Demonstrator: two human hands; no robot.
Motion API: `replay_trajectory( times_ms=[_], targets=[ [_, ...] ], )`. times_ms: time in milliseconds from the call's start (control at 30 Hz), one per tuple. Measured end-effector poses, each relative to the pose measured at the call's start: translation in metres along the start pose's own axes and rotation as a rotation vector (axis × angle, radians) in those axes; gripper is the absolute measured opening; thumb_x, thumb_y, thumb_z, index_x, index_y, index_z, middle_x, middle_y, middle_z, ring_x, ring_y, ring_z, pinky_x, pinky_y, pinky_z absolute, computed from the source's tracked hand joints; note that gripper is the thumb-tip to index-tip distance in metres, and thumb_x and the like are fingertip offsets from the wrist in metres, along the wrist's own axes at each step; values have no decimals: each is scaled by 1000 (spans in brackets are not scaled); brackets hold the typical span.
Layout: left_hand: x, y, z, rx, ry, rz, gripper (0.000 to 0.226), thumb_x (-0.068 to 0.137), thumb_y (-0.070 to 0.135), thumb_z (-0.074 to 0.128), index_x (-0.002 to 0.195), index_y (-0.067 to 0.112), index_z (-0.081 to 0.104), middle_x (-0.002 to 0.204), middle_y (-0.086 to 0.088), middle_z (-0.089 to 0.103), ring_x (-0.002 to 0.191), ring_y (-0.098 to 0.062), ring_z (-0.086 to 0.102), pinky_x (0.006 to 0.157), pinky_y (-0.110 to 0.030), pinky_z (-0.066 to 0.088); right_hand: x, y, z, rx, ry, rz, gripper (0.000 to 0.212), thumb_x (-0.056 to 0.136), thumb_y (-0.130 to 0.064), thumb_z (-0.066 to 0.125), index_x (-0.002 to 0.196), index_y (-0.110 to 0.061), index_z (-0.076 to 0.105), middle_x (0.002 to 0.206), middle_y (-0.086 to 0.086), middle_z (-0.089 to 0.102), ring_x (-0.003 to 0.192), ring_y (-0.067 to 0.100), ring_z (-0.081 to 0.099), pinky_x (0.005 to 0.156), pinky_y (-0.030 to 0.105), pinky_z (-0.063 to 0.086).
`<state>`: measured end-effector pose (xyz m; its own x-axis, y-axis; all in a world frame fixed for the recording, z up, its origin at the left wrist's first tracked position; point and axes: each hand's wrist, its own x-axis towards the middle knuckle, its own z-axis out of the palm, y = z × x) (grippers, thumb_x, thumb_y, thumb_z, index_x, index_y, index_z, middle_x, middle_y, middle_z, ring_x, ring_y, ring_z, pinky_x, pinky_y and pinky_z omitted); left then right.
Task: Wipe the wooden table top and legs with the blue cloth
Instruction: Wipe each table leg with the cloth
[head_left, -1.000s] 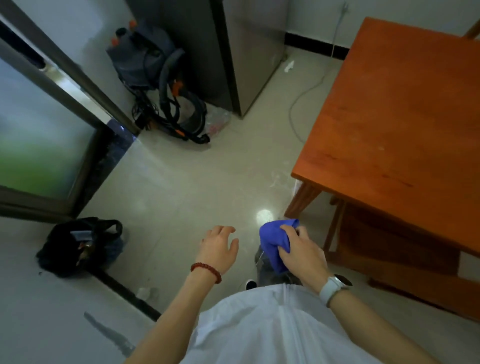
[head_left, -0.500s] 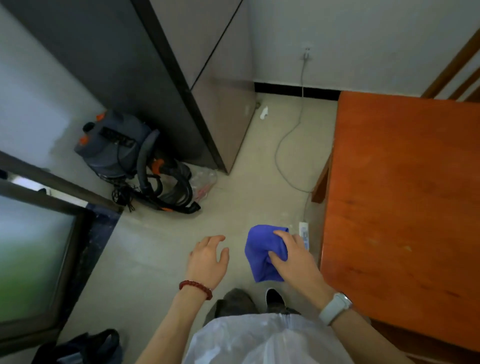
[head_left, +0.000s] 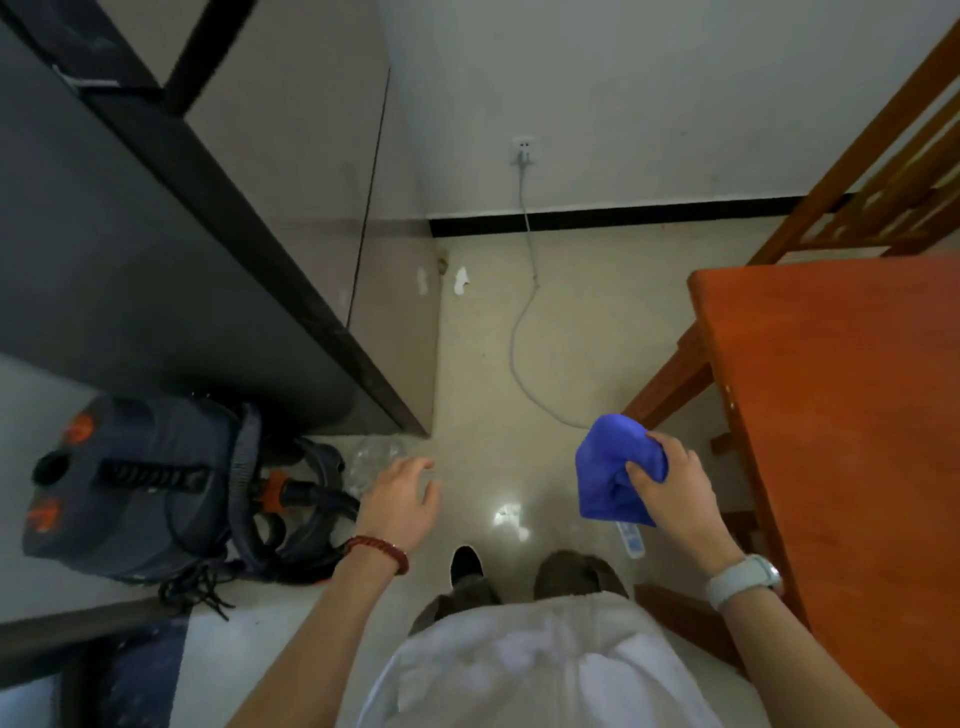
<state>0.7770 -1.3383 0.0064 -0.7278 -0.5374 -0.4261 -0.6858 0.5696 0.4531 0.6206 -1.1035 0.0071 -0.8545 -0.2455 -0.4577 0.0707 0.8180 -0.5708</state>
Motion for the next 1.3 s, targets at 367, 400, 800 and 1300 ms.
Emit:
replay_trajectory(
  times_ms=[367,400,800,1300],
  targets=[
    [121,54,-40,-27,-129,206,33,92,21,45,123,10,51,127,-9,51,118,-23,48,99,-33,39,60,-54,-12,116,212,122,47,85,-27,56,129,-17,43,118,10,53,102,28,55,91,46,45],
    [133,60,-41,-22,-132,224,33,92,21,45,123,10,51,127,-9,51,118,-23,48,99,-32,38,71,-57,-12,120,216,124,46,85,-28,56,129,-18,43,118,10,53,101,27,55,91,46,45],
    [374,185,-67,-50,-150,159,31,90,18,49,120,12,54,123,-8,54,112,-22,53,95,-31,41,332,-116,-68,220,150,125,44,85,-28,56,126,-16,45,116,10,56,97,24,58,86,42,49],
    [607,367,-133,-19,-260,343,32,93,26,44,124,17,50,125,-4,53,112,-16,53,92,-28,44,539,-184,-187,261,282,273,44,85,-23,58,127,-14,46,118,12,54,101,27,56,89,42,46]
  ],
)
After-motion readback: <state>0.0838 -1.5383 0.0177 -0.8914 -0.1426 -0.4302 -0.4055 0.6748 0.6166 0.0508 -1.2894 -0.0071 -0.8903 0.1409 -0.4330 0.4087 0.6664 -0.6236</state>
